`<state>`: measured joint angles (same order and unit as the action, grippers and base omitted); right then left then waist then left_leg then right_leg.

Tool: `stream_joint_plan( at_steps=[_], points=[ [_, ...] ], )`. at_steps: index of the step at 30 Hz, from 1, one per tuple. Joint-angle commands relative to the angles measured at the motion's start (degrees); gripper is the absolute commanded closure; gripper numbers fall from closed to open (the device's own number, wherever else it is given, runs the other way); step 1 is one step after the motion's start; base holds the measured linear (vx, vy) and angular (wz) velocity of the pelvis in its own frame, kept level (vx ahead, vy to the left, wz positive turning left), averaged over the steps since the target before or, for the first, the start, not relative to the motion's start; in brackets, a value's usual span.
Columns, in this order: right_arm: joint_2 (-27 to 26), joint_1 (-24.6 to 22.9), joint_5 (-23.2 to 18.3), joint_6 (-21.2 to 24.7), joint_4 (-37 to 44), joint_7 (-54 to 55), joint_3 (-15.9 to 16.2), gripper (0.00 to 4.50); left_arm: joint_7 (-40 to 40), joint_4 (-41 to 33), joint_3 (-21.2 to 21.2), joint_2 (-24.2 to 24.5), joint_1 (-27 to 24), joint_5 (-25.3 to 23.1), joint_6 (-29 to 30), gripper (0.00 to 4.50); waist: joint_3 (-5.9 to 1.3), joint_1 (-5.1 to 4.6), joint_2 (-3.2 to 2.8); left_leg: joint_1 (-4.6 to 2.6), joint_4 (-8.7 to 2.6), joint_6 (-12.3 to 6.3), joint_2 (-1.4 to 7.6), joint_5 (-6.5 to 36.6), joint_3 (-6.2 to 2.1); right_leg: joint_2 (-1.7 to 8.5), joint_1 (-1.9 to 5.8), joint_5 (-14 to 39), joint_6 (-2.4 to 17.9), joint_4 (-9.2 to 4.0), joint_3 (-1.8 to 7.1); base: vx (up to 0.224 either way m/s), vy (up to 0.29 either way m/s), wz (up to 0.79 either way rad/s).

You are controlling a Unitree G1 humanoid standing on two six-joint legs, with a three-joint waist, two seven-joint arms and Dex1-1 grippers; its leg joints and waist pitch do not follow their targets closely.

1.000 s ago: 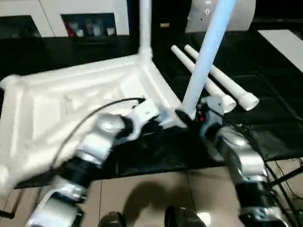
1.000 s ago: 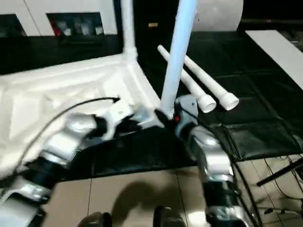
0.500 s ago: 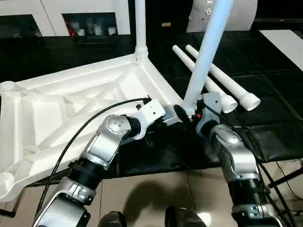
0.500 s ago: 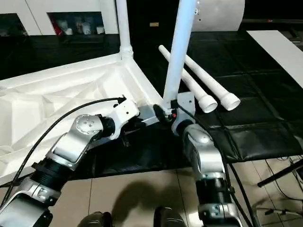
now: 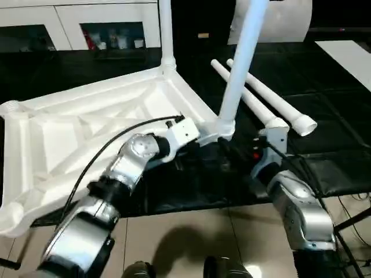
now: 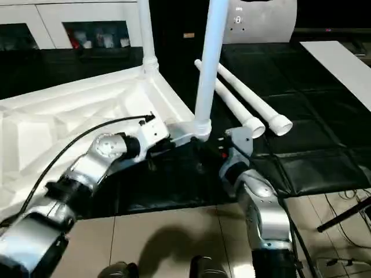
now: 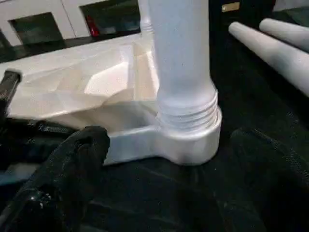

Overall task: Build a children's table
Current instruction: Rotate leg to tighten

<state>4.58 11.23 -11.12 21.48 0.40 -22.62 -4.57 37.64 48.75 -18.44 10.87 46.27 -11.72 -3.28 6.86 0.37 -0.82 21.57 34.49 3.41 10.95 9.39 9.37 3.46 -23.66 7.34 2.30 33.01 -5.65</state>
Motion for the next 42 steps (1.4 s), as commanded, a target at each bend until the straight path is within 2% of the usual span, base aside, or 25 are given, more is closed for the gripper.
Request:
stream_joint_plan(
  at_steps=[1, 3, 4, 6, 10, 11, 13, 16, 18, 21, 25, 29, 30, 31, 32, 33, 34, 35, 36, 37, 38, 39, 40, 41, 42],
  points=[
    [0.1, -0.3, -0.5, 0.9, 1.1, 0.7, -0.4, 0.00, -6.6, 0.9, 1.0, 0.4, 4.1, -1.7, -7.0, 3.95, -6.66, 0.17, 1.01, -0.35, -3.01, -4.42, 0.41, 11.2, -0.26, 3.86, 3.70, 30.6, 0.9, -6.09, 1.95, 0.000, 0.000, 0.00],
    [-0.1, -0.3, -0.5, 0.5, 1.0, 0.9, 0.0, 0.00, -13.4, 3.7, 0.6, 1.1, 6.0, -4.4, -9.3, 3.94, -7.13, 0.28, 0.52, -0.06, -3.07, -4.62, 0.96, 9.7, -0.65, 4.13, 3.93, 26.0, 2.4, -5.09, 2.18, 0.000, 0.000, 0.00],
    [-0.1, -0.3, -0.5, 0.5, 1.0, 0.9, 0.0, 0.00, -13.8, 3.8, 0.7, 1.1, 6.0, -4.4, -9.4, 3.68, -7.19, 0.26, 0.45, -0.17, -3.09, -5.07, 1.34, 9.4, -0.67, 4.01, 3.51, 23.0, 3.9, -4.86, 2.28, 0.000, 0.000, 0.00],
    [-0.3, -0.5, -0.4, 0.4, 1.4, 1.1, 0.5, 0.00, -15.5, 4.6, 1.9, 1.0, 6.4, -3.8, -11.0, 3.54, -6.99, 0.24, 0.68, -0.13, -2.99, -5.45, 1.07, 9.8, -0.45, 4.08, 3.60, 22.0, 5.7, -4.81, 2.31, 0.000, 0.000, 0.00],
    [-0.9, -1.4, -0.6, 0.4, 2.6, 2.0, 1.0, 0.00, -13.5, 2.4, 8.8, -1.0, 3.8, 4.1, -12.5, 3.20, -7.31, 0.44, 0.62, 0.14, -2.96, -6.07, 0.85, 9.4, -0.24, 4.11, 3.88, 22.5, 6.4, -4.92, 2.32, 0.000, 0.000, 0.00],
    [-1.3, -1.8, -1.2, 0.8, 3.5, 2.3, 0.9, 0.00, -11.3, -1.0, 12.4, -2.4, 1.1, 9.3, -10.8, 3.13, -7.54, 0.64, -0.05, -0.07, -2.93, -5.95, 0.88, 9.9, -0.37, 4.10, 3.79, 22.9, 6.3, -4.88, 2.19, 0.000, 0.000, 0.00],
    [-1.5, -2.1, -1.4, 0.7, 4.2, 2.3, 1.0, 0.00, -11.2, -4.1, 14.1, -3.1, -0.9, 11.9, -8.7, 3.06, -7.47, 0.52, 0.37, -0.14, -2.96, -5.65, 1.07, 11.7, -0.30, 4.16, 3.77, 24.3, 7.1, -5.16, 2.01, 0.000, 0.000, 0.00],
    [-1.5, -3.5, -1.1, 1.0, 6.5, 2.4, 2.2, 0.00, -12.2, -14.3, 15.9, -3.5, -7.3, 16.3, -2.8, 2.74, -7.34, 0.15, -0.12, -0.52, -3.16, -4.48, 1.42, 15.5, -0.60, 4.03, 3.32, 28.1, 5.7, -5.52, 1.68, 0.000, 0.000, 0.00],
    [-1.2, -4.7, 0.5, -1.7, 7.5, 2.6, 3.2, 0.00, -14.5, -22.1, 17.2, -3.7, -11.5, 18.0, 3.8, 2.51, -7.10, -0.08, -0.18, -0.70, -3.23, -3.87, 1.45, 17.3, -0.67, 3.87, 2.98, 30.0, 4.8, -5.81, 1.51, 0.000, 0.000, 0.00],
    [-1.9, -6.3, -0.2, -0.1, 10.2, 3.8, 3.0, 0.00, -17.6, -33.8, 19.5, -4.0, -18.1, 20.3, 10.8, 2.31, -6.96, -0.51, -0.21, -0.92, -3.03, -3.07, 1.41, 19.4, -0.76, 3.90, 2.73, 32.6, 3.8, -6.07, 1.28, 0.000, 0.000, 0.00],
    [-2.6, -7.3, -1.3, 1.2, 12.5, 4.4, 2.8, 0.00, -18.4, -41.9, 20.5, -3.9, -23.9, 20.7, 15.1, 2.26, -6.44, -1.05, -0.13, -1.29, -2.68, -2.56, 0.77, 22.4, -0.83, 3.39, 1.90, 38.3, -0.2, -7.37, 0.47, 0.000, 0.000, 0.00],
    [-1.8, -8.5, 2.6, 1.4, 14.6, 8.7, 2.9, 0.00, -22.2, -51.2, 21.4, -4.0, -33.5, 19.7, 16.6, 2.26, -6.00, -2.76, -1.12, -1.39, -3.93, -1.39, 1.95, 29.2, -2.08, 3.30, 2.84, 36.9, -1.8, -7.94, -1.13, 0.000, 0.000, 0.00],
    [-1.8, -8.5, 2.6, 1.4, 14.6, 8.7, 2.9, 0.00, -22.2, -51.2, 21.4, -4.0, -33.5, 19.7, 16.6, 2.26, -6.20, -2.90, -1.34, -1.77, -3.93, -1.00, 2.14, 30.6, -2.21, 3.35, 2.88, 36.4, -2.0, -7.80, -1.22, 0.000, 0.000, 0.00],
    [-0.8, -8.9, 2.3, 5.2, 15.9, 8.7, 3.3, 0.00, -22.8, -55.4, 21.0, -4.2, -36.1, 20.1, 18.3, 2.26, -5.95, -3.22, -1.66, -2.28, -3.97, -0.84, 2.15, 33.0, -2.24, 3.09, 2.65, 36.2, -2.3, -8.17, -1.43, 0.000, 0.000, 0.00],
    [-0.2, -9.3, 2.5, 5.7, 16.7, 8.5, 3.6, 0.00, -23.2, -57.9, 20.9, -4.6, -37.7, 20.3, 18.8, 2.26, -5.49, -3.63, -1.77, -2.06, -4.81, -0.19, 2.73, 36.3, -2.60, 3.24, 3.44, 35.8, -2.5, -7.99, -1.93, 0.000, 0.000, 0.00],
    [0.1, -9.9, 2.1, 6.1, 17.5, 7.9, 3.6, 0.00, -23.7, -60.4, 20.7, -5.0, -39.4, 20.7, 20.4, 2.26, -5.37, -3.74, -1.85, -2.55, -5.14, 0.18, 3.13, 39.3, -2.73, 3.01, 3.58, 36.2, -2.7, -7.58, -2.19, 0.000, 0.000, 0.00],
    [0.1, -9.9, 2.1, 6.1, 17.5, 7.9, 3.6, 0.00, -23.7, -60.4, 20.7, -5.0, -39.4, 20.7, 20.4, 2.26, -4.81, -3.97, -1.95, -2.76, -6.05, 0.80, 3.65, 43.5, -2.99, 2.53, 3.97, 36.7, -3.1, -7.04, -2.78, 0.000, 0.000, 0.00],
    [0.6, -10.6, 1.9, 5.1, 17.9, 7.1, 3.5, 0.00, -24.5, -62.6, 20.1, -5.3, -41.5, 19.7, 21.4, 2.26, -4.47, -2.35, -2.53, 0.25, -11.03, 2.31, 6.61, 51.9, -3.30, 1.79, 8.11, 28.0, -1.7, 3.66, -1.02, -0.067, -0.021, 0.02],
    [0.9, -11.0, 1.8, 4.4, 17.5, 6.5, 3.6, 0.00, -25.1, -63.3, 19.8, -5.3, -42.8, 18.9, 21.7, 2.26, -4.07, -0.41, -2.16, 2.79, -12.88, 2.52, 7.48, 55.1, -2.38, 1.62, 9.55, 22.0, -1.1, 9.20, 0.37, -0.067, -0.021, 0.02],
    [1.3, -11.3, 2.0, 3.6, 17.0, 6.5, 3.7, 0.00, -26.2, -64.2, 19.7, -5.5, -44.4, 18.6, 22.5, 2.26, -4.77, 2.82, -1.45, 0.49, -10.75, 0.49, 5.96, 51.2, 1.61, 1.16, 7.23, 26.8, -1.2, 11.12, 4.09, 0.001, -0.074, 0.11],
    [1.2, -11.3, 1.9, 3.6, 16.8, 6.7, 3.7, 0.00, -26.8, -64.4, 19.9, -5.8, -44.8, 18.5, 22.5, 2.26, -4.16, 0.33, 3.33, -9.14, 7.73, 1.66, -0.19, 34.0, 1.31, 4.80, -3.93, 72.3, -5.0, -7.38, 5.85, 0.098, -0.129, -0.04],
    [1.1, -11.2, 1.7, 4.0, 16.6, 6.9, 3.6, 0.00, -27.1, -64.7, 20.1, -5.9, -45.2, 18.5, 22.5, 2.26, -2.31, -0.52, 3.19, -8.17, 13.73, -0.97, -2.43, 21.2, 1.04, 5.78, -6.19, 85.6, -4.9, -10.75, 7.00, 0.098, -0.129, -0.04],
    [1.1, -11.1, 1.6, 4.1, 16.6, 7.0, 3.6, 0.00, -27.2, -64.9, 20.1, -5.9, -45.4, 18.6, 22.7, 2.26, -4.04, 0.56, 2.70, 0.14, 13.62, -2.95, -3.98, 13.3, -2.79, 7.95, 4.66, 81.9, -3.6, -6.38, 12.13, 0.117, -0.064, -0.27],
    [1.1, -10.9, 1.4, 4.5, 16.5, 7.1, 3.6, 0.00, -27.4, -65.7, 20.1, -5.9, -45.9, 18.7, 23.2, 2.26, -4.58, 1.42, 2.28, -0.97, 8.26, -2.97, -2.48, 17.7, -3.85, 7.47, 6.31, 66.6, 0.0, -4.34, 11.81, 0.083, 0.011, 0.01],
    [1.5, -10.7, 1.2, 5.4, 16.6, 6.9, 3.7, 0.00, -27.5, -66.7, 20.0, -5.8, -46.6, 18.7, 23.8, 2.26, -4.58, 1.42, 2.28, -0.97, 8.26, -2.97, -2.48, 17.7, -3.85, 7.47, 6.31, 66.6, 0.0, -4.34, 11.81, 0.083, 0.011, 0.01]
  ],
)
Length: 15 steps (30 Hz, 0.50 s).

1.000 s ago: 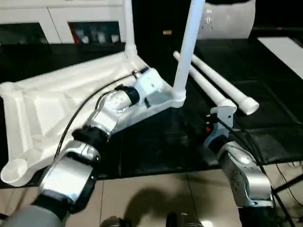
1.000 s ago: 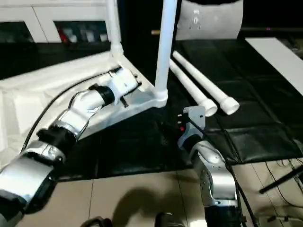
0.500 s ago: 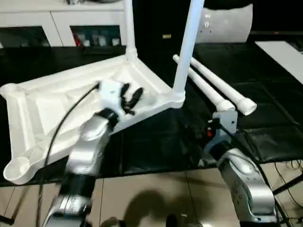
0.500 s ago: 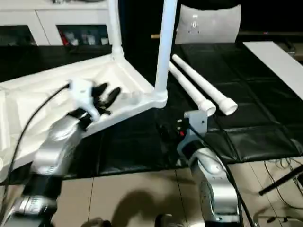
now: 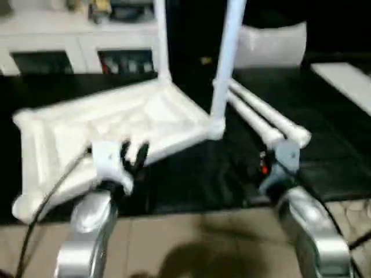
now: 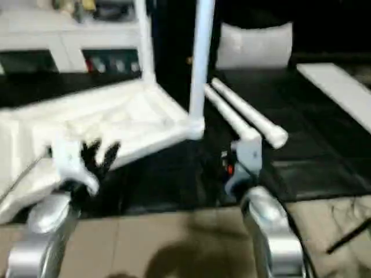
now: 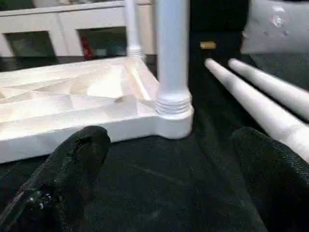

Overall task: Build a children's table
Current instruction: Rotate leg to tighten

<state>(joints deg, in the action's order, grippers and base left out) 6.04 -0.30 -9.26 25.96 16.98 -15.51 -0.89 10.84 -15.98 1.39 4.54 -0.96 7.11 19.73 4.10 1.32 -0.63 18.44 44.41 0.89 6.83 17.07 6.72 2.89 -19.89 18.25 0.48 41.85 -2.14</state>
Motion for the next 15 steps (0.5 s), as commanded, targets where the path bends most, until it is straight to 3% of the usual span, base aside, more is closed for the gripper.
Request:
stream_joint_plan(
  at_steps=[1, 2, 3, 4, 5, 6, 7, 8, 9, 10, 11, 12, 13, 14, 15],
  points=[
    [0.4, 1.0, -0.7, 1.2, -0.2, -0.5, 0.0, 0.00, -0.9, -2.7, 0.1, 0.7, -0.3, -0.5, 1.3, 2.26, -2.52, 0.15, 0.02, -0.40, -6.76, -1.05, 2.38, 11.5, -1.20, 5.69, 3.48, 40.7, 7.3, -12.19, 5.88, 0.012, 0.005, 0.27],
    [0.5, 1.0, -0.6, 1.2, -0.4, -0.6, 0.0, 0.00, -1.0, -3.1, 0.0, 0.8, -0.8, -0.7, 1.5, 2.26, -2.83, -2.12, -1.48, -4.39, -12.73, -2.07, 6.38, 16.1, -3.92, 1.27, 0.55, 22.0, 10.5, -7.80, 1.82, 0.000, 0.000, 0.00],
    [0.7, 1.2, -0.7, 1.0, -0.7, -0.8, -0.1, 0.00, -0.9, -3.6, -0.2, 1.1, -1.5, -0.7, 2.0, 2.26, -2.91, -4.67, -1.68, -6.16, -15.88, -3.30, 9.59, 23.5, -6.94, 1.18, -0.74, 8.0, 10.1, -3.85, -0.55, 0.000, 0.000, 0.00],
    [0.9, 1.3, -0.7, 0.9, -0.9, -1.0, 0.0, 0.00, -1.0, -3.9, -0.2, 1.1, -1.6, -0.7, 2.1, 2.26, -2.42, -4.97, -1.81, -6.41, -16.80, -4.13, 10.12, 26.6, -7.21, 1.56, -1.05, 4.2, 8.9, -2.98, -0.94, 0.000, 0.000, 0.00],
    [1.2, 1.4, -0.8, 0.8, -1.0, -1.1, 0.1, 0.00, -1.1, -4.1, -0.1, 1.0, -1.7, -0.7, 2.2, 2.26, -2.60, -5.80, -1.18, -6.73, -16.93, -7.37, 9.65, 26.6, -6.79, 2.70, -0.86, -0.5, 7.0, -3.39, -0.86, 0.088, 0.013, 0.02],
    [1.5, 1.6, -0.8, 0.6, -1.3, -1.4, 0.2, 0.00, -1.3, -4.2, -0.1, 0.8, -1.6, -0.6, 2.3, 2.26, -2.66, -6.14, 0.08, -5.01, -14.95, -8.93, 6.32, 24.6, -3.73, 4.39, 1.18, 0.3, 8.8, -7.46, 0.54, 0.088, 0.013, 0.02],
    [1.5, 1.6, -0.8, 0.6, -1.3, -1.5, 0.2, 0.00, -1.3, -4.2, -0.1, 0.8, -1.6, -0.7, 2.3, 2.26, -2.66, -6.14, 0.08, -5.01, -14.95, -8.93, 6.32, 24.6, -3.73, 4.39, 1.18, 0.3, 8.8, -7.46, 0.54, 0.106, -0.018, 0.05],
    [2.0, 1.9, -0.7, 0.3, -1.8, -2.0, 0.5, 0.00, -1.5, -4.0, -0.2, 0.7, -1.4, -0.7, 2.3, 2.26, -2.61, -3.38, 0.70, -0.47, -7.12, -7.34, 1.25, 11.9, -0.08, 9.45, 6.86, 26.6, 14.9, -14.46, 6.88, 0.115, -0.015, 0.06],
    [2.1, 2.0, -0.7, 0.2, -2.0, -2.1, 0.5, 0.00, -1.5, -4.0, -0.2, 0.7, -1.4, -0.8, 2.4, 2.26, -3.55, -3.39, 2.17, 1.44, -4.45, -7.09, 1.03, 7.0, -0.21, 10.13, 8.99, 31.7, 15.8, -15.52, 8.47, 0.115, -0.015, 0.06],
    [2.2, 2.1, -0.7, 0.2, -2.2, -2.2, 0.7, 0.00, -1.6, -4.1, -0.3, 0.7, -1.4, -0.8, 2.5, 2.26, -4.49, -2.62, 2.32, 4.75, -2.30, -5.69, 1.74, 0.7, -1.59, 11.15, 11.70, 29.9, 16.6, -15.21, 9.27, 0.128, 0.012, 0.04],
    [2.5, 2.3, -0.7, 0.1, -2.6, -2.6, 0.9, 0.00, -1.7, -4.1, -0.4, 0.8, -1.3, -0.9, 2.5, 2.26, -3.93, -2.69, 1.03, 5.89, -4.70, -4.26, 2.74, -4.2, -2.17, 7.48, 10.31, 21.2, 17.9, -14.08, 5.78, 0.133, 0.031, 0.01],
    [3.0, 2.8, -0.9, 0.4, -3.1, -3.6, 1.4, 0.00, -1.8, -4.1, -0.5, 0.9, -1.1, -1.0, 2.4, 2.26, -3.93, -2.69, 1.03, 5.89, -4.70, -4.26, 2.74, -4.2, -2.17, 7.48, 10.31, 21.2, 17.9, -14.08, 5.78, 0.133, 0.031, 0.01],
    [3.4, 3.2, -1.1, 0.6, -3.3, -4.4, 1.7, 0.00, -1.8, -4.0, -0.6, 0.9, -0.9, -1.0, 2.4, 2.26, -3.73, -3.54, -0.09, 2.85, -10.12, -3.87, 3.42, -5.3, -1.29, 2.92, 7.90, 19.8, 14.9, -13.40, 0.25, 0.134, 0.062, 0.02],
    [4.1, 3.6, -0.8, 0.7, -3.6, -5.1, 2.1, 0.00, -1.9, -3.9, -0.8, 1.1, -0.7, -1.1, 2.3, 2.26, -3.43, -4.89, -0.94, 3.66, -13.85, -11.27, 4.06, -1.2, -6.30, -0.65, 8.37, 14.9, 8.8, -9.97, -4.51, 0.208, 0.073, 0.25],
    [4.2, 3.7, -0.7, 0.7, -3.6, -5.1, 2.2, 0.00, -1.9, -3.9, -0.8, 1.2, -0.7, -1.1, 2.3, 2.26, -3.47, -5.70, -2.94, -1.71, -14.12, -15.59, 4.12, 4.3, -8.27, -1.63, 4.73, 13.4, 7.2, -8.06, -4.95, 0.208, 0.073, 0.25]
  ],
)
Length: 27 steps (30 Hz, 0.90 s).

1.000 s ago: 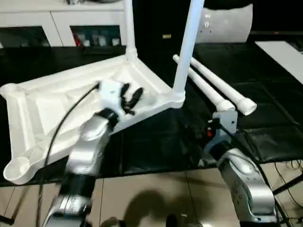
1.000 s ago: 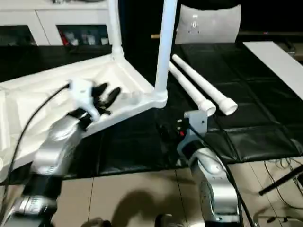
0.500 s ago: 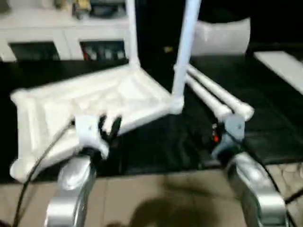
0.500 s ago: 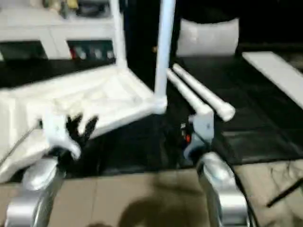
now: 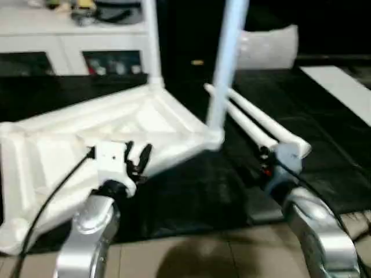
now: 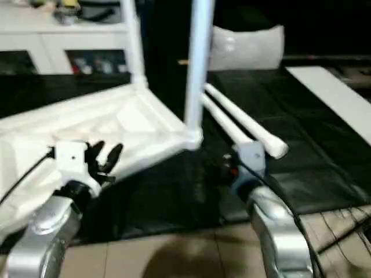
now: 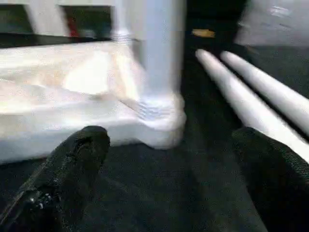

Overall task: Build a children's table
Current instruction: Rotate leg to tighten

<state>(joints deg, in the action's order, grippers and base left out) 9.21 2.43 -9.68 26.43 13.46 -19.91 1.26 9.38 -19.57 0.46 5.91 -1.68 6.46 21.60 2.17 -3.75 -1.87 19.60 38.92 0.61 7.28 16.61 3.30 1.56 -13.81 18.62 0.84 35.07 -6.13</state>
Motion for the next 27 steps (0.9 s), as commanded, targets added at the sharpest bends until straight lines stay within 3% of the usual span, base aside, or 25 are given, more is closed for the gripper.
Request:
stream_joint_plan(
  at_steps=[1, 2, 3, 4, 5, 6, 7, 8, 9, 10, 11, 12, 13, 14, 15, 16, 17, 18, 19, 20, 21, 23, 24, 26, 27],
  points=[
    [1.5, 1.0, -0.1, 0.1, -0.2, -1.2, 0.4, 0.00, -0.4, -0.4, 0.0, -0.2, -0.1, -0.6, 0.5, 2.26, -3.47, -3.16, -0.77, -8.33, -8.71, -28.76, 6.94, 5.4, -12.04, 0.08, -6.49, 8.7, 3.6, 5.99, 0.61, 0.240, 0.030, 0.47],
    [1.9, 1.0, -0.1, 0.0, -0.3, -1.5, 0.6, 0.00, -0.4, -0.6, -0.1, -0.2, -0.2, -0.7, 0.6, 2.26, -3.38, -2.81, -1.00, -9.14, -6.93, -34.72, 6.33, -2.7, -12.61, 0.62, -9.59, 7.2, -1.0, 7.54, 1.93, 0.190, 0.011, 0.65],
    [2.2, 1.1, 0.2, -0.5, -0.7, -1.5, 0.7, 0.00, -0.4, -0.7, -0.2, -0.3, -0.5, -0.9, 0.6, 2.26, -2.97, -3.80, 0.61, -8.05, -7.22, -35.99, 5.47, -5.9, -12.62, 1.11, -10.94, 4.6, -3.2, 8.71, 3.22, 0.190, 0.011, 0.65],
    [2.1, 1.2, 0.1, -0.7, -1.0, -1.3, 0.3, 0.00, -0.4, -0.9, -0.3, -0.3, -0.7, -1.0, 0.6, 2.26, -2.95, -3.90, 0.83, -7.27, -7.84, -35.58, 4.49, -6.5, -12.59, 1.08, -10.88, 3.3, -4.1, 8.80, 3.72, 0.172, -0.006, 0.66],
    [2.0, 1.5, -0.6, -1.4, -1.4, -1.8, -0.2, 0.00, -0.5, -1.1, -0.5, -0.1, -0.9, -1.1, 0.6, 2.26, -2.28, -2.83, 2.89, -4.10, -8.20, -30.49, 1.07, -3.1, -9.30, 1.63, -9.83, -1.9, -3.5, 5.15, 5.74, 0.132, -0.041, 0.62],
    [1.9, 1.5, -1.0, -1.5, -1.4, -2.3, -0.3, 0.00, -0.6, -1.1, -0.5, 0.0, -0.9, -1.2, 0.5, 2.26, -2.34, -2.29, 4.43, -1.78, -7.36, -25.08, -2.14, 0.8, -7.35, 3.25, -6.96, -3.7, -3.6, 0.06, 8.43, 0.132, -0.041, 0.62],
    [1.9, 1.5, -1.3, -1.7, -1.5, -2.6, -0.3, 0.00, -0.6, -1.1, -0.5, 0.1, -0.8, -1.2, 0.5, 2.26, -2.89, -0.77, 7.43, -1.57, -1.72, -16.25, -5.04, 7.0, -0.72, 5.66, -2.66, 4.7, -0.1, -5.54, 13.66, 0.165, -0.095, 0.49],
    [2.6, 1.5, -1.2, -1.7, -1.5, -3.8, 0.5, 0.00, -0.7, -1.2, -0.5, 0.2, -0.8, -1.2, 0.5, 2.26, -2.80, 0.89, 6.18, 2.58, 4.82, -10.59, -3.61, 4.4, -0.47, 11.93, 2.49, 18.3, 6.5, -6.93, 17.67, 0.218, -0.080, 0.04],
    [3.3, 1.5, -0.9, -1.9, -1.4, -4.8, 1.4, 0.00, -0.5, -1.2, -0.5, 0.4, -0.8, -1.0, 0.2, 2.26, -2.25, 1.96, 6.66, 3.82, 5.43, -4.94, -2.74, 0.7, -0.35, 10.10, 2.23, 18.0, 10.2, -6.50, 16.74, 0.218, -0.080, 0.04],
    [4.2, 1.4, -0.7, -2.2, -1.2, -6.3, 2.4, 0.00, -0.2, -1.3, -0.7, 0.7, -0.8, -0.8, 0.1, 2.26, -1.82, 2.36, 5.97, 4.50, 4.87, -3.71, -1.89, -1.5, -0.65, 10.30, 2.59, 13.5, 12.9, -6.23, 16.05, 0.186, -0.009, -0.08],
    [4.7, 1.3, -0.9, -2.6, -0.9, -7.5, 3.0, 0.00, 0.3, -1.4, -1.1, 1.1, -0.9, -0.9, 0.1, 2.26, -2.04, 2.80, 5.63, 5.12, 2.51, -2.45, -0.81, -7.3, -0.37, 8.65, 2.61, 1.6, 16.4, -5.55, 13.32, 0.156, 0.013, -0.04],
    [4.9, 1.2, -1.2, -2.8, -0.7, -8.0, 3.2, 0.00, 0.6, -1.5, -1.4, 1.4, -1.0, -1.2, 0.2, 2.26, -2.36, 3.16, 4.61, 5.34, -0.02, -2.44, 0.11, -11.7, -0.49, 7.36, 2.20, -5.0, 16.7, -4.49, 11.61, 0.156, 0.013, -0.04],
    [5.2, 1.0, -1.8, -3.0, -0.4, -8.9, 3.4, 0.00, 1.1, -1.6, -1.7, 1.8, -1.2, -1.5, 0.5, 2.26, -2.76, 3.14, 2.43, 3.64, -5.55, -4.02, 1.95, -21.2, -0.13, 3.47, 0.20, -14.7, 13.6, -1.99, 6.82, 0.155, 0.052, -0.05],
    [5.5, 0.8, -2.4, -3.2, -0.1, -9.9, 3.5, 0.00, 1.6, -1.8, -2.1, 2.3, -1.3, -1.8, 0.6, 2.26, -3.87, 1.23, 0.55, -1.64, -5.25, -10.59, 7.68, -30.0, -4.82, 1.46, -5.22, -17.1, 7.5, 3.15, 5.01, 0.153, 0.069, -0.04],
    [6.0, 0.7, -3.1, -3.4, 0.2, -11.3, 3.5, 0.00, 2.4, -2.0, -2.6, 3.0, -1.6, -1.9, 0.9, 2.26, -4.83, 1.20, 0.83, -4.39, -3.89, -14.46, 9.76, -50.5, -7.30, 4.62, -7.44, -16.5, 3.6, 2.93, 6.89, 0.153, 0.069, -0.04],
    [6.2, 0.7, -3.3, -3.4, 0.3, -11.8, 3.5, 0.00, 2.7, -2.1, -2.7, 3.2, -1.7, -2.0, 0.9, 2.26, -4.83, 1.51, 0.64, -4.61, -3.40, -14.17, 9.25, -58.4, -7.30, 5.21, -7.96, -16.9, 1.3, 2.32, 7.62, 0.108, 0.052, -0.03],
    [6.8, 1.1, -4.1, -3.6, 0.0, -12.6, 3.2, 0.00, 4.2, -2.3, -3.2, 4.2, -2.0, -2.0, 1.1, 2.26, -4.32, 1.77, 1.63, -3.17, -3.92, -12.04, 7.03, -59.7, -5.58, 5.75, -7.16, -18.3, -0.7, 0.46, 7.94, 0.000, 0.000, 0.00],
    [6.8, 1.1, -4.1, -3.6, 0.0, -12.6, 3.2, 0.00, 4.3, -2.4, -3.2, 4.3, -2.0, -2.0, 1.2, 2.26, -3.96, 2.45, 2.70, -1.04, -4.08, -9.32, 4.29, -47.3, -2.97, 6.16, -5.48, -20.1, 0.7, -1.32, 8.02, 0.000, 0.000, 0.00],
    [7.2, 1.9, -3.9, -4.0, -0.8, -12.8, 3.1, 0.00, 5.1, -2.3, -3.5, 5.4, -2.0, -2.2, 1.3, 2.26, -3.73, 2.58, 3.27, 0.47, -4.53, -8.14, 3.24, -38.7, -1.57, 6.52, -4.14, -21.0, 2.0, -1.64, 7.94, 0.000, 0.000, 0.00],
    [7.2, 2.1, -3.8, -4.1, -1.0, -12.8, 3.1, 0.00, 5.2, -2.2, -3.6, 5.6, -2.0, -2.3, 1.4, 2.26, -3.51, 3.42, 3.87, 1.59, -5.43, -6.08, 2.95, -20.7, -0.06, 7.00, -2.74, -19.6, 3.8, -2.17, 8.15, 0.000, 0.000, 0.00],
    [7.4, 2.7, -3.7, -4.3, -1.6, -13.0, 2.9, 0.00, 5.8, -2.1, -3.7, 6.3, -2.0, -2.1, 1.9, 2.26, -2.76, 3.64, 3.54, 1.40, -6.72, -4.05, 3.79, -6.6, 0.18, 7.24, -2.68, -13.9, 6.8, -2.75, 8.00, 0.000, 0.000, 0.00],
    [8.0, 4.4, -3.6, -4.5, -3.0, -13.3, 2.4, 0.00, 7.1, -2.1, -3.6, 7.9, -1.8, -1.3, 3.4, 2.26, -2.21, 3.18, 3.35, 0.56, -7.81, -1.25, 4.82, 6.7, 0.52, 6.53, -3.39, -3.9, 11.0, -2.99, 7.52, -0.081, -0.014, 0.05],
    [8.2, 5.1, -3.7, -4.2, -3.4, -13.5, 2.1, 0.00, 8.1, -2.4, -3.4, 8.7, -1.8, -0.7, 4.2, 2.08, -2.04, 2.90, 3.20, 0.53, -8.08, -0.40, 4.98, 9.6, 0.56, 6.41, -3.63, -1.3, 11.9, -2.97, 7.46, -0.087, -0.016, 0.05],
    [9.0, 6.0, -3.9, -2.2, -3.6, -13.5, 1.7, 0.00, 10.3, -3.4, -3.1, 10.7, -1.8, 0.8, 5.9, 2.08, -1.60, 2.41, 3.19, 0.77, -8.71, 2.60, 5.03, 16.4, 1.01, 6.12, -4.14, 7.3, 11.1, -3.37, 7.26, -0.088, -0.006, -0.03],
    [9.9, 5.7, -4.1, -1.5, -3.0, -14.2, 2.0, 0.00, 11.5, -3.9, -2.9, 11.6, -2.0, 1.4, 6.4, 2.08, -1.56, 2.32, 3.54, 0.74, -8.75, 3.05, 5.06, 17.3, 1.21, 6.15, -4.32, 9.0, 10.5, -3.59, 7.30, -0.084, -0.002, -0.06]
  ],
)
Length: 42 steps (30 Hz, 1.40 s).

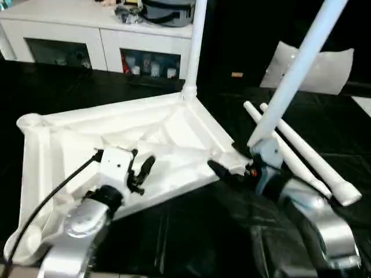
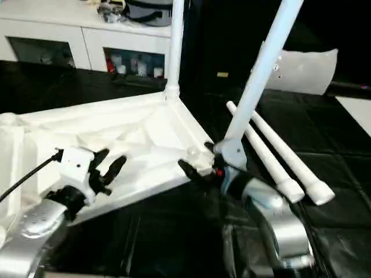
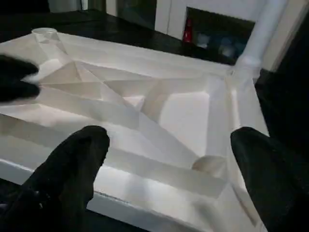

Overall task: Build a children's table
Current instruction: Rotate leg to tighten

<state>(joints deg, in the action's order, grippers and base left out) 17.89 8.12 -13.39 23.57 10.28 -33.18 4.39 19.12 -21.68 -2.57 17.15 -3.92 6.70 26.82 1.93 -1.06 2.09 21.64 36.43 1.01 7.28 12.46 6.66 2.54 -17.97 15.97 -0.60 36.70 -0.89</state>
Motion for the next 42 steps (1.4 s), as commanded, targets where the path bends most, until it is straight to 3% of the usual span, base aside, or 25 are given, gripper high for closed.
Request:
stream_joint_plan(
  at_steps=[1, 2, 4, 5, 7, 9, 10, 11, 13, 14, 15, 16, 17, 20, 21, 22, 25, 27, 29, 32, 36, 39, 42],
  points=[
    [1.6, -0.1, -0.5, 1.6, 0.4, -1.3, -0.9, 0.00, 2.2, -2.0, 0.1, 0.7, 0.3, 1.4, 1.4, 2.08, -1.23, -0.03, -0.54, -1.75, -6.09, 3.34, 5.10, 22.6, -1.84, 5.33, -0.70, 14.3, 11.1, -5.58, 2.22, -0.082, -0.001, -0.01],
    [3.0, -1.0, -0.5, 2.2, 1.4, -2.7, -0.3, 0.00, 3.7, -2.7, 0.2, 1.9, 0.3, 1.9, 2.0, 2.08, -0.70, -0.12, -0.44, -1.99, -6.11, 4.04, 5.06, 25.1, -1.56, 5.47, -1.37, 18.6, 10.3, -6.11, 2.44, -0.068, 0.000, 0.03],
    [4.8, -2.1, -0.7, 3.0, 2.4, -4.1, 0.1, 0.00, 6.3, -3.7, 0.0, 3.8, 0.5, 3.0, 3.0, 2.08, -0.83, 0.12, -0.40, -1.90, -6.13, 4.47, 5.09, 25.2, -1.61, 5.57, -1.34, 20.5, 9.1, -6.20, 2.54, -0.034, 0.000, 0.02],
    [5.1, -2.1, -0.5, 3.1, 2.1, -4.0, -0.1, 0.00, 6.9, -4.0, 0.0, 4.4, 0.6, 3.2, 3.4, 2.08, -0.99, -0.14, -0.23, -1.32, -6.43, 4.45, 4.99, 24.3, -1.75, 5.34, -0.92, 18.9, 9.0, -5.88, 2.28, 0.000, 0.000, 0.00],
    [5.6, -1.4, 0.5, 2.8, 0.4, -2.9, -0.9, 0.00, 8.3, -4.7, -0.2, 6.0, 1.0, 3.6, 4.3, 1.98, -1.24, -0.39, -0.77, -1.30, -6.41, 4.29, 4.96, 22.7, -1.61, 5.19, -1.10, 14.5, 9.3, -5.51, 2.20, 0.000, 0.000, 0.00],
    [5.4, 0.5, 1.4, 1.8, -2.3, -1.6, -1.9, 0.00, 9.2, -5.1, -0.2, 7.1, 1.2, 4.1, 5.0, 1.82, -1.44, -0.39, -0.59, -1.04, -6.27, 3.38, 4.94, 20.3, -1.32, 5.29, -0.86, 12.1, 9.8, -5.30, 2.24, 0.000, 0.000, 0.00],
    [5.3, 2.7, 1.8, 0.7, -5.2, -0.9, -2.5, 0.00, 10.1, -5.4, -0.2, 7.9, 1.6, 4.6, 5.6, 1.73, -1.56, -0.27, -1.42, -1.05, -6.20, 3.36, 4.93, 19.5, -1.37, 5.38, -0.82, 10.7, 10.2, -5.03, 2.23, 0.000, 0.000, 0.00],
    [5.3, 4.4, 1.6, 0.0, -7.2, -1.3, -2.7, 0.00, 10.7, -5.6, -0.3, 8.6, 1.8, 4.8, 6.0, 1.64, -1.67, -0.79, -0.89, -0.65, -6.23, 2.99, 4.80, 18.1, -1.32, 5.16, -0.63, 9.0, 11.0, -4.80, 1.96, 0.000, 0.000, 0.00],
    [5.2, 6.5, 1.2, -0.9, -9.9, -2.5, -2.6, 0.00, 11.3, -5.6, -0.5, 9.3, 2.0, 4.8, 6.1, 1.58, -2.37, -0.41, -0.83, -0.80, -5.53, 1.39, 4.92, 12.8, -0.68, 5.23, -0.48, 2.5, 12.0, -4.40, 2.03, 0.000, 0.000, 0.00],
    [5.2, 6.8, 1.1, -1.0, -10.3, -2.7, -2.5, 0.00, 11.4, -5.5, -0.5, 9.4, 2.1, 4.7, 6.1, 1.49, -2.54, -0.25, -1.03, -0.55, -5.23, -0.19, 4.89, 8.9, -0.38, 5.22, -0.41, -2.9, 13.1, -3.94, 2.00, 0.000, 0.000, 0.00],
    [5.1, 7.5, 1.0, -1.2, -11.2, -3.2, -2.5, 0.00, 11.5, -5.4, -0.6, 9.5, 2.3, 4.5, 6.1, 1.39, -2.52, 0.09, -2.25, -0.60, -5.17, -0.41, 4.85, 7.9, -0.38, 5.17, -0.49, -4.9, 13.3, -3.72, 1.93, 0.000, 0.000, 0.00],
    [5.7, 8.4, 1.7, -2.0, -12.8, -3.8, -1.8, 0.00, 11.7, -5.2, -0.8, 9.7, 2.5, 4.5, 6.2, 1.30, -2.41, 0.09, -1.53, -0.51, -5.13, -1.42, 4.99, 7.5, -0.06, 5.00, -0.32, -7.3, 14.1, -3.70, 1.87, 0.000, 0.000, 0.00],
    [5.9, 8.8, 2.0, -2.3, -13.5, -4.1, -1.5, 0.00, 11.8, -5.1, -0.9, 9.8, 2.6, 4.4, 6.3, 1.30, -2.41, 0.09, -1.53, -0.51, -5.13, -1.42, 4.99, 7.5, -0.06, 5.00, -0.32, -7.3, 14.1, -3.70, 1.87, 0.000, 0.000, 0.00],
    [8.0, 12.6, 4.5, -5.3, -19.8, -5.1, -0.4, 0.00, 12.6, -5.0, -1.5, 10.5, 3.1, 4.6, 6.9, 1.16, -1.94, 0.10, -1.55, -0.79, -5.25, -0.65, 5.06, 12.3, 0.23, 5.04, -0.71, 0.5, 15.4, -4.22, 1.78, 0.000, 0.000, 0.00],
    [9.5, 16.2, 7.2, -8.3, -25.6, -3.6, 0.0, 0.00, 13.0, -5.3, -1.6, 10.9, 3.2, 4.7, 7.2, 0.96, -1.87, 0.17, -1.61, -0.90, -5.27, -0.38, 5.10, 13.0, 0.31, 5.04, -0.79, 1.9, 15.2, -4.37, 1.88, 0.000, 0.000, 0.00],
    [9.6, 16.3, 7.3, -8.4, -25.8, -3.5, 0.0, 0.00, 13.0, -5.3, -1.6, 10.9, 3.2, 4.7, 7.2, 0.87, -1.87, 0.08, -1.68, -1.04, -5.25, 0.80, 5.05, 14.9, 0.37, 4.99, -1.09, 5.1, 15.2, -4.53, 1.87, 0.000, 0.000, 0.00],
    [8.8, 20.1, 8.7, -11.3, -31.2, 1.3, -1.5, 0.00, 12.8, -5.3, -1.7, 11.1, 3.4, 4.3, 7.2, 0.82, -1.86, 0.29, -1.61, -1.06, -5.26, 1.48, 5.12, 15.3, 0.51, 5.04, -1.32, 5.9, 14.8, -4.48, 1.98, 0.000, 0.000, 0.00],
    [7.2, 22.8, 9.9, -15.6, -35.6, 4.9, -2.3, 0.00, 12.6, -5.1, -1.8, 11.5, 3.9, 4.1, 7.2, 0.60, -2.07, 0.30, -1.58, -0.85, -5.25, 1.64, 5.03, 14.6, 0.56, 4.97, -1.22, 5.2, 14.4, -4.39, 1.92, 0.000, 0.000, 0.00],
    [6.5, 23.2, 11.8, -18.8, -37.2, 7.0, -1.5, 0.00, 12.5, -5.1, -1.9, 11.8, 4.2, 3.9, 7.1, 0.45, -2.47, 0.68, -1.65, -0.68, -4.97, 0.73, 5.13, 10.2, 0.76, 4.98, -1.04, -0.7, 14.5, -3.90, 1.95, 0.000, 0.000, 0.00],
    [5.0, 21.8, 10.6, -18.5, -34.3, 6.2, -1.7, 0.00, 12.2, -5.0, -1.7, 12.1, 4.7, 3.5, 7.0, 0.21, -2.69, 1.03, -1.39, -0.38, -4.70, -1.51, 5.09, 5.9, 1.04, 4.87, -0.70, -7.3, 14.7, -3.40, 1.93, 0.000, 0.000, 0.00],
    [3.6, 19.1, 8.1, -17.1, -29.8, 3.0, -1.0, 0.00, 12.1, -4.9, -0.9, 12.4, 5.4, 3.7, 7.7, 0.01, -2.61, 1.35, -1.45, -0.45, -4.76, -2.83, 5.36, 5.3, 1.12, 4.84, -0.73, -8.3, 14.6, -3.28, 1.89, 0.000, 0.000, 0.00],
    [3.3, 16.0, 6.5, -14.9, -25.6, 0.4, 0.4, 0.00, 12.5, -2.6, -0.9, 13.0, 7.2, 3.4, 8.1, 0.01, -2.26, 1.55, -1.51, -0.77, -5.10, -2.01, 5.47, 8.4, 1.21, 4.82, -1.11, -3.6, 14.2, -3.72, 1.93, 0.000, 0.000, 0.00],
    [3.4, 13.8, 5.1, -13.7, -22.9, -0.5, 1.2, 0.00, 11.7, 0.5, -0.4, 13.8, 9.5, 3.0, 10.6, 0.01, -1.87, 1.42, -1.66, -0.96, -5.64, 0.30, 5.45, 12.9, 1.13, 4.72, -1.53, 2.5, 13.3, -4.10, 1.98, 0.000, 0.000, 0.00]
  ],
)
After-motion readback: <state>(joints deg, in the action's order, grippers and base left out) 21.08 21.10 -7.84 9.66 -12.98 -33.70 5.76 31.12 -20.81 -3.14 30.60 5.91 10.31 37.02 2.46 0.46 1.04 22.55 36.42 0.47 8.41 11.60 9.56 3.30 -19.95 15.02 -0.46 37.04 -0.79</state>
